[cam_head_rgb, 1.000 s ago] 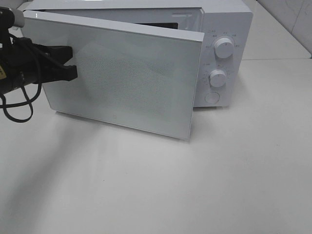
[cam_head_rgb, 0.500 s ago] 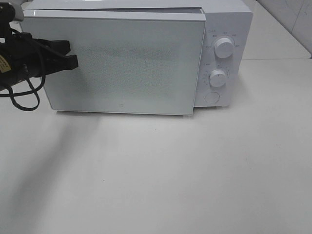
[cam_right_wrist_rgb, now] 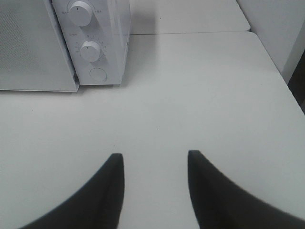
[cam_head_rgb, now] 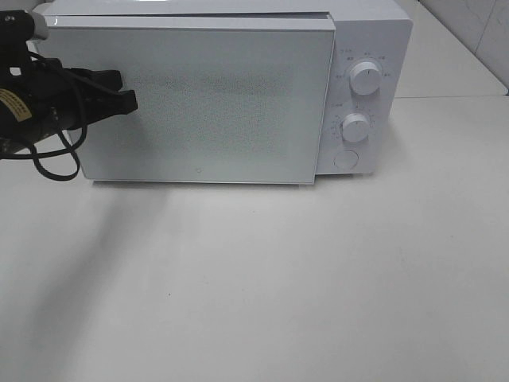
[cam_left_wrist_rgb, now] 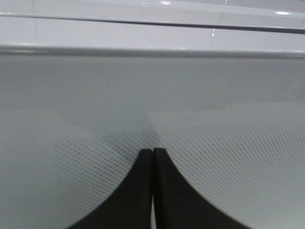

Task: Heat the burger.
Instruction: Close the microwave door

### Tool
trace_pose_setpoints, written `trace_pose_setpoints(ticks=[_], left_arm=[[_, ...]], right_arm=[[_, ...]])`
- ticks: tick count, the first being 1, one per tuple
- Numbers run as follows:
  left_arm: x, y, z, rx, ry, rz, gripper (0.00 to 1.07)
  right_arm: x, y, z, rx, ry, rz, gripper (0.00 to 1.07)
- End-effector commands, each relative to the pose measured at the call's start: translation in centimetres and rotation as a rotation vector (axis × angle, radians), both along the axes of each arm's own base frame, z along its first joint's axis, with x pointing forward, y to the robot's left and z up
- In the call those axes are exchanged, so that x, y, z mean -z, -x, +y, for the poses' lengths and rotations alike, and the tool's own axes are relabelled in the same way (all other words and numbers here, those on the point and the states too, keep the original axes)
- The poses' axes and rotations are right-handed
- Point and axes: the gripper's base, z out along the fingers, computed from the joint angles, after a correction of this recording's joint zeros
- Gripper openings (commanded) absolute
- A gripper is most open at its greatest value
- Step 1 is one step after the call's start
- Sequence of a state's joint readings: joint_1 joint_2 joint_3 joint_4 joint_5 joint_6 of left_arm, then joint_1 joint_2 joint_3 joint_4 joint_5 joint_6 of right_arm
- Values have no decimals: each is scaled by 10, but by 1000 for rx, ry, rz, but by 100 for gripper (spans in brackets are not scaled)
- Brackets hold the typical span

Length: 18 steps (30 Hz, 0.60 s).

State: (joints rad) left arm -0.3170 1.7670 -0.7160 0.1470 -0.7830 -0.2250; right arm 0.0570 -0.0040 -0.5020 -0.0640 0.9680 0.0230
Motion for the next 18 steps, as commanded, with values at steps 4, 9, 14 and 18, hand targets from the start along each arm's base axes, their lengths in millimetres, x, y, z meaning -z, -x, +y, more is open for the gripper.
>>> trace_pose_setpoints(ticks=[4,9,14,18], left_arm=[[-6,-11,-7,-35,47,-29,0],[-8,-19,-21,-43,30,-56,0],[-8,-29,-33,-43,53,-59,0],[-7,-37,-44,-27,52,-52,0]], right_arm=[[2,3,0,1,1,-25,45],[2,3,0,1,1,-25,45],[2,3,0,1,1,-25,45],[2,3,0,1,1,-25,45]])
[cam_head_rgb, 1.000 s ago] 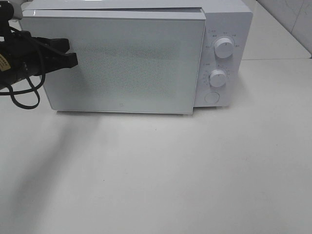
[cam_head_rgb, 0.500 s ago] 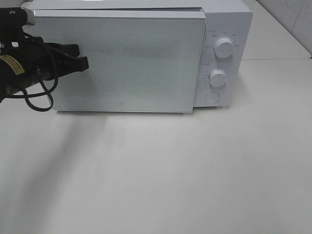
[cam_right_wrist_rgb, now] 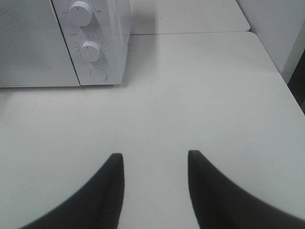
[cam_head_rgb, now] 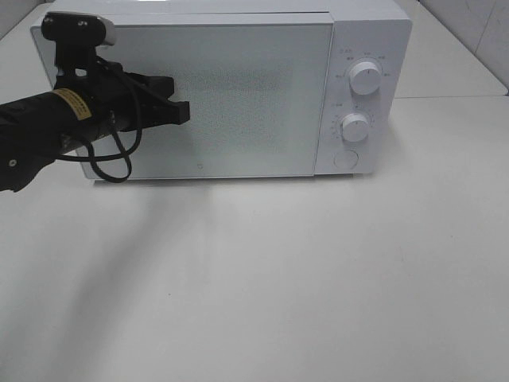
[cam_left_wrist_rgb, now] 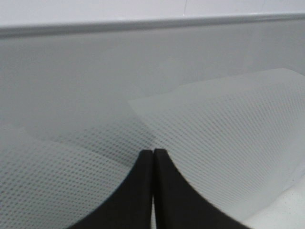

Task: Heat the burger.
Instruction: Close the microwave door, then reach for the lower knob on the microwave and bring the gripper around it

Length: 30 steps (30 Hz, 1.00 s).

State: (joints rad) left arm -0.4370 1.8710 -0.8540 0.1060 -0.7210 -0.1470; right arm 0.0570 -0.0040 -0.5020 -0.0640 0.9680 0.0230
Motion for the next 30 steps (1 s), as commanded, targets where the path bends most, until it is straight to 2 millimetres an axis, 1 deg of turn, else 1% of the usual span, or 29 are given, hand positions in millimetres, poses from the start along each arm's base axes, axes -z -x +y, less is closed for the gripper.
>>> trace_pose_setpoints(ticks=[1,2,4,7,9,10,11,13,14,17,19,21,22,24,25,26,27,29,30], left_arm=[[-15,-23,3,-119,120,-49,0],[-15,-23,3,-119,120,-49,0],[-17,-32,-8,-110,134,-58,0],[-19,-33,-13,-105,139,-63,0],[-19,-35,-25,-83,129,-78,0],[-19,-35,-25,-83,129,-78,0],[-22,-35,-32,-66,117,-77,0],[-23,-35,-34,-61,114,-76,0],[-26,-34,-41,-45,116,-80,0],[-27,-33,-43,-41,114,-84,0],[-29,-27,-54,-6,100,-97,0],[-28,-26,-57,1,97,-97,0],[-29,-21,-63,20,90,-96,0],[-31,-19,-65,26,91,-96,0],[-34,-14,-71,46,77,-92,0],[-34,-14,-71,46,77,-92,0],[-38,-9,-75,68,36,-84,0],[-40,-6,-76,77,20,-79,0],[-46,2,-80,104,-17,-71,0]], right_arm=[[2,3,0,1,1,-25,45],[2,3,0,1,1,-25,45],[2,3,0,1,1,-25,45],[2,3,0,1,1,-25,45],[2,3,0,1,1,-25,45],[2,3,0,1,1,-25,45],[2,3,0,1,1,-25,45],[2,3,0,1,1,-25,45],[2,3,0,1,1,-25,45],[2,3,0,1,1,-25,45],[2,3,0,1,1,-25,45],[2,3,0,1,1,-25,45],[2,3,0,1,1,-25,45],[2,3,0,1,1,-25,45],[2,3,0,1,1,-25,45],[2,3,0,1,1,-25,45],[2,3,0,1,1,-25,45],[2,3,0,1,1,-25,45],[2,3,0,1,1,-25,45]])
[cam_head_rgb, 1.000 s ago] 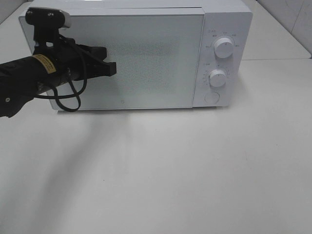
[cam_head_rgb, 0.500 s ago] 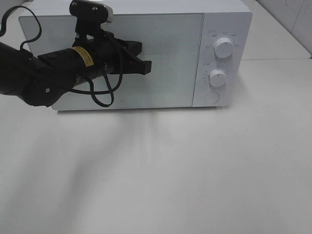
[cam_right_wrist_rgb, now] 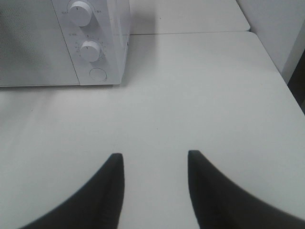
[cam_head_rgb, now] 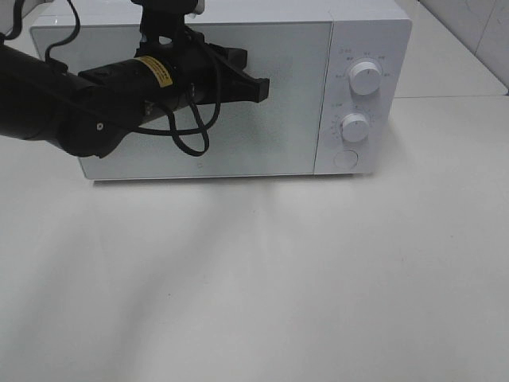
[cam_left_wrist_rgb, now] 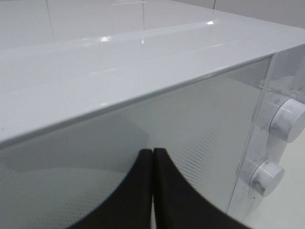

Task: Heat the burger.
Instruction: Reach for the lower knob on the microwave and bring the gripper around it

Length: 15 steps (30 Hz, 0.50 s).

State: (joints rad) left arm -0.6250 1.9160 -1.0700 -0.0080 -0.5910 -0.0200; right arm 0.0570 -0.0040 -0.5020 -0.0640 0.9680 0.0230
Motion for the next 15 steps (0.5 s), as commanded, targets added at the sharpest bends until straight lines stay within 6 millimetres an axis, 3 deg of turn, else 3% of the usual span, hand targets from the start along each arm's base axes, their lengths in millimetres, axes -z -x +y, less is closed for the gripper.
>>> trace_pose_setpoints(ticks=[1,12,15], left_arm=[[-20,6,-1,-9,-10,3,0],[-52,48,-5,82,-158,190,0],[-59,68,-1,120,-247,302,0]], right_arm=[[2,3,0,1,1,-25,45],[2,3,0,1,1,-25,45],[2,3,0,1,1,-25,45]])
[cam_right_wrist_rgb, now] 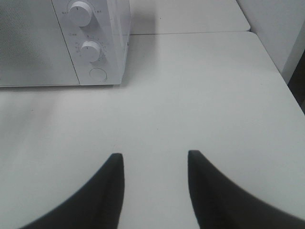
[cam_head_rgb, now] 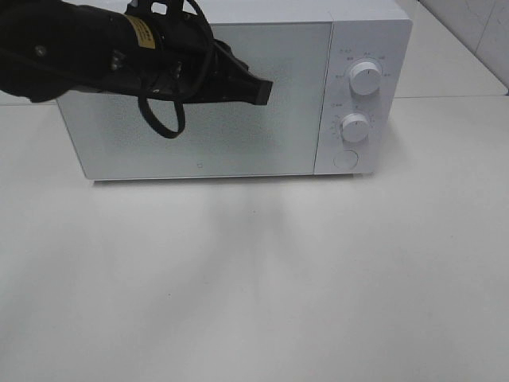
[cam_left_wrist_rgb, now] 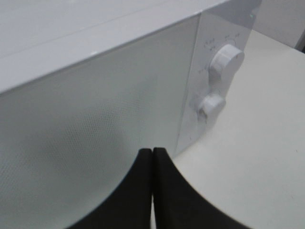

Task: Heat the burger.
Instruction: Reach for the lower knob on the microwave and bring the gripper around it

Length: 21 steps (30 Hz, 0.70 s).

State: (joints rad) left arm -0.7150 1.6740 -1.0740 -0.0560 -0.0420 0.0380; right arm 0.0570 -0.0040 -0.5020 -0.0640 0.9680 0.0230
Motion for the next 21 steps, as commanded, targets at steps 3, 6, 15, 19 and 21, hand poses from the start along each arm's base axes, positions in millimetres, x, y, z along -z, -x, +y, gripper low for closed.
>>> trace_pose_setpoints(ticks=[3,6,15,19,21], left_arm=[[-15,28,6,47,-107,138,0],[-18,38,10,49,-136,202,0],[-22,66,34,-25,-253,480,58],[-19,71,39,-55,-289,564,102],[-19,75,41,-56,-310,598,102]], right_arm=[[2,3,0,1,1,-25,45],[2,3,0,1,1,-25,45],[2,3,0,1,1,-25,45],[2,3,0,1,1,-25,45],[2,3,0,1,1,-25,45]])
